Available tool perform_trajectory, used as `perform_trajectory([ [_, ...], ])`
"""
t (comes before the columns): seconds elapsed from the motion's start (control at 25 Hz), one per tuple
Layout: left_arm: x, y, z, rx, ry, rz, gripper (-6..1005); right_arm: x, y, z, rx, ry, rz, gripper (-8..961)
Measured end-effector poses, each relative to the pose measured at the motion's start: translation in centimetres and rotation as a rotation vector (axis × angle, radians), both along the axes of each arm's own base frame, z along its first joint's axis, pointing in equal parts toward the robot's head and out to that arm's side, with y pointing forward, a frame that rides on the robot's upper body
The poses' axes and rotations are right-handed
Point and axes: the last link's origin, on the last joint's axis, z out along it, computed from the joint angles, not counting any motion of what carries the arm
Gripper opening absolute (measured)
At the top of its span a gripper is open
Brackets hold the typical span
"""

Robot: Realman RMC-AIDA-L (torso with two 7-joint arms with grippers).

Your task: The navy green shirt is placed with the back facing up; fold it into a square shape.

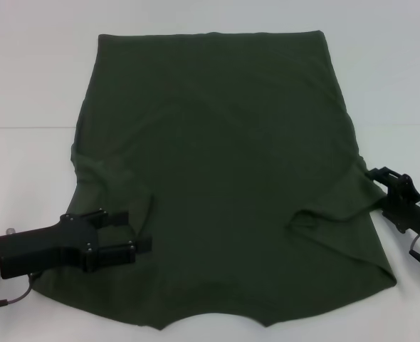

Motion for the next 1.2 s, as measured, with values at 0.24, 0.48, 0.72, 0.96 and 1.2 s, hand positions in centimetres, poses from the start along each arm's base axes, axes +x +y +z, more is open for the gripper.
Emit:
perform_trajectory([
  [0.24,0.0,0.0,0.0,-0.001,-0.001,0.001,861,0.1,-0.1,0.1,-0.003,-0.007,0.006,529],
  [0.48,0.0,0.0,-0.1,-0.002,-0.002,0.001,861,0.1,-0.1,0.1,-0.004,-0.009,0.005,264],
  [0.72,-0.1,-0.2,-0.1,-0.002,-0.003,0.006,861,0.0,-0.2,0.1,-0.002,0.002,0.009,108],
  [0.96,-0.1,-0.2,-0.2,-0.004,-0.005,0.008,862,-0.5,0.0,0.3,0.026,0.043,0.032,83],
  [1.2,-0.1,-0.3,-0.2,-0.006,-0.007,0.008,862,-1.3,0.8,0.9,0.066,0.082,0.048,83],
])
